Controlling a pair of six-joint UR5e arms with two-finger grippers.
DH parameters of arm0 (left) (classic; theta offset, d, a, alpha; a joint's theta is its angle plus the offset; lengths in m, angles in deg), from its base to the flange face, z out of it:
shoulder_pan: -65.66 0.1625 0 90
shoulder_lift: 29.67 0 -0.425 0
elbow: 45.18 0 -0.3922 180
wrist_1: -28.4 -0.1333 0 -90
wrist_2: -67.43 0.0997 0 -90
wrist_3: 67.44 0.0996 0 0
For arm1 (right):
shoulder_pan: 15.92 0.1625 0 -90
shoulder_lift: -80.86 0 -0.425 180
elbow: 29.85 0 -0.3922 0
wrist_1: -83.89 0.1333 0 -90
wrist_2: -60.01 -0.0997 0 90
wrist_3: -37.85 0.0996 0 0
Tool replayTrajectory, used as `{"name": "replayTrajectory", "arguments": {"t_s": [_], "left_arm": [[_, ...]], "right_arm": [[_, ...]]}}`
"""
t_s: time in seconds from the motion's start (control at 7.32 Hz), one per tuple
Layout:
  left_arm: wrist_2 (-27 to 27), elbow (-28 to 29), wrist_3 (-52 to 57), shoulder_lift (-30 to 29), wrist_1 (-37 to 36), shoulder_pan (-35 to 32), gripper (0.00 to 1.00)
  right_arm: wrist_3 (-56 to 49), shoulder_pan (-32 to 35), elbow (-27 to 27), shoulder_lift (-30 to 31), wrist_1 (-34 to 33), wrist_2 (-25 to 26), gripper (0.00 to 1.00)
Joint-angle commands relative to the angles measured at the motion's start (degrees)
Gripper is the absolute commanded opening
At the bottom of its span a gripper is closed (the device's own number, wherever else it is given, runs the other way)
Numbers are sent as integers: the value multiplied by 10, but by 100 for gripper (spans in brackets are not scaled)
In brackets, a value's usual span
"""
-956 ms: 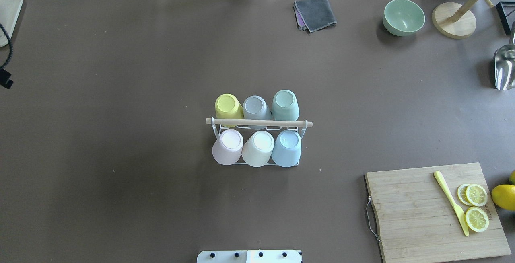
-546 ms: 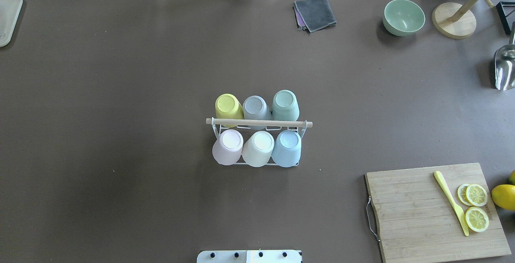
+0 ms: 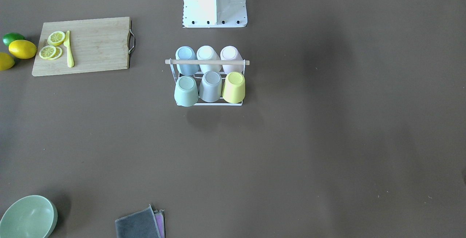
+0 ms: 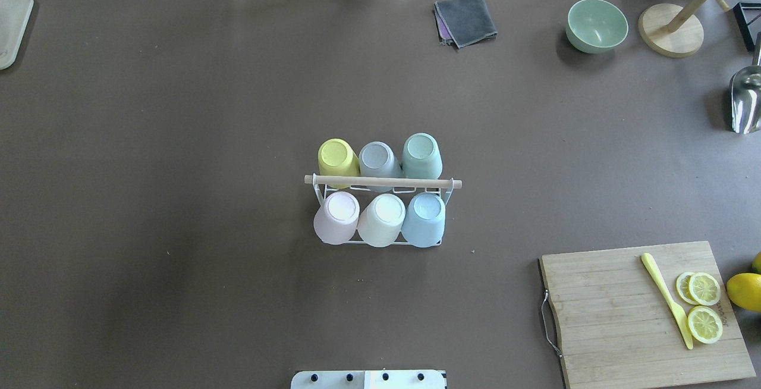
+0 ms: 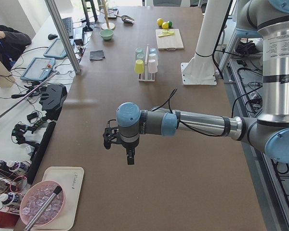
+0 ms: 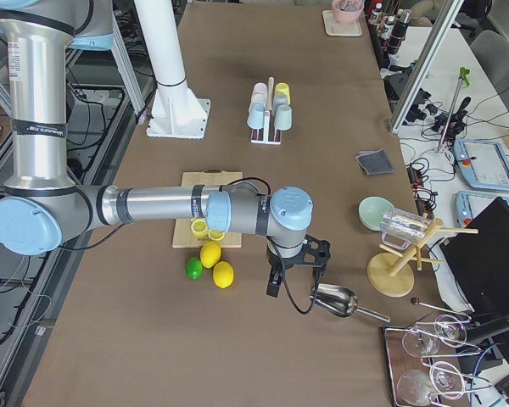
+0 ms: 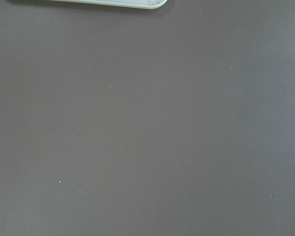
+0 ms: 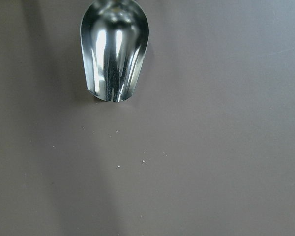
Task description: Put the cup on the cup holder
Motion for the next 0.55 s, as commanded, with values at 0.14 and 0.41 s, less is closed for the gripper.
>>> {"name": "replayTrajectory", "arguments": {"t_s": [0.14, 0.41], "left_arm": [[7, 27, 169, -16, -57, -19, 99], [8, -22, 169, -12, -95, -44, 99]], "right_arm": [[-1, 0, -1, 0, 0, 0, 100], [-5, 0, 0, 0, 1, 0, 100]]}}
